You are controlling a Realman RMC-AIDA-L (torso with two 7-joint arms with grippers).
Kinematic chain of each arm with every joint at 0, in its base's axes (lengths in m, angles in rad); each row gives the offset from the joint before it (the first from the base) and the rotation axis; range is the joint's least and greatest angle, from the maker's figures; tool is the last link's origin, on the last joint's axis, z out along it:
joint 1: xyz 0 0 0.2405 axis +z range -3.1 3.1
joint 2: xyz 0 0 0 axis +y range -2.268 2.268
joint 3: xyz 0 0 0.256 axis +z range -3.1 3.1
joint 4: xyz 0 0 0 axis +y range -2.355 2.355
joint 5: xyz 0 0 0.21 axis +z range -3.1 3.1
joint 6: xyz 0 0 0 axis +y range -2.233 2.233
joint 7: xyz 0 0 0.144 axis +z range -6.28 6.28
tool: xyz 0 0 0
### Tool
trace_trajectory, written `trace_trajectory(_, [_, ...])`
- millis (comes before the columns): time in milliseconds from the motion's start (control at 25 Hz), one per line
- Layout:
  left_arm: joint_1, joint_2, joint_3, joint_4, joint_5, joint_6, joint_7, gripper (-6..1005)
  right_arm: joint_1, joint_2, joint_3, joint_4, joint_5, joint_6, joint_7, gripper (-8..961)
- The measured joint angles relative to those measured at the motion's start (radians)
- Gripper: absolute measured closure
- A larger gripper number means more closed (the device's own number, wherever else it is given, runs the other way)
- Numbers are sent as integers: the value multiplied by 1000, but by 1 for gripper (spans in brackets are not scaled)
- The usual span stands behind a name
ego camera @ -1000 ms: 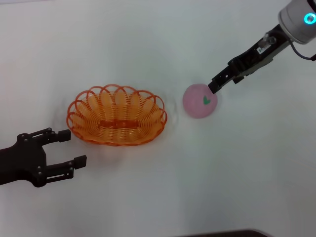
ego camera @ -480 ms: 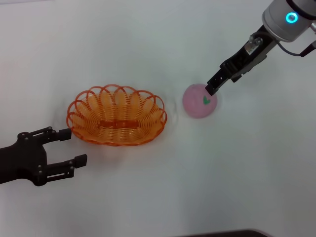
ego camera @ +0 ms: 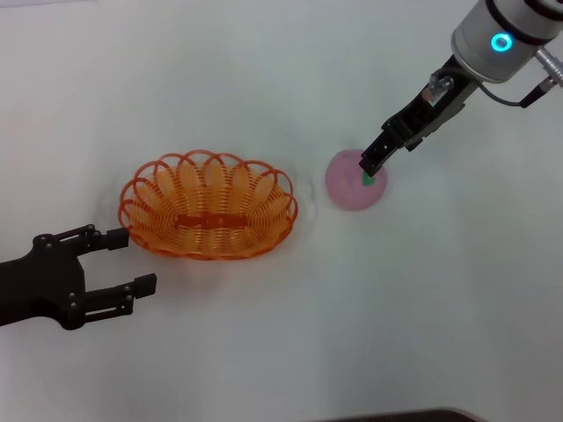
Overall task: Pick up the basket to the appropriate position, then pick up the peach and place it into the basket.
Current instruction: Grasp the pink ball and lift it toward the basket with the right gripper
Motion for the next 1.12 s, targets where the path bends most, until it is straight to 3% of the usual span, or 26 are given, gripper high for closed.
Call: trace_trajectory(1120, [-5, 0, 0, 0, 0, -4, -16, 207, 56, 0, -153, 142, 41, 128, 0, 130])
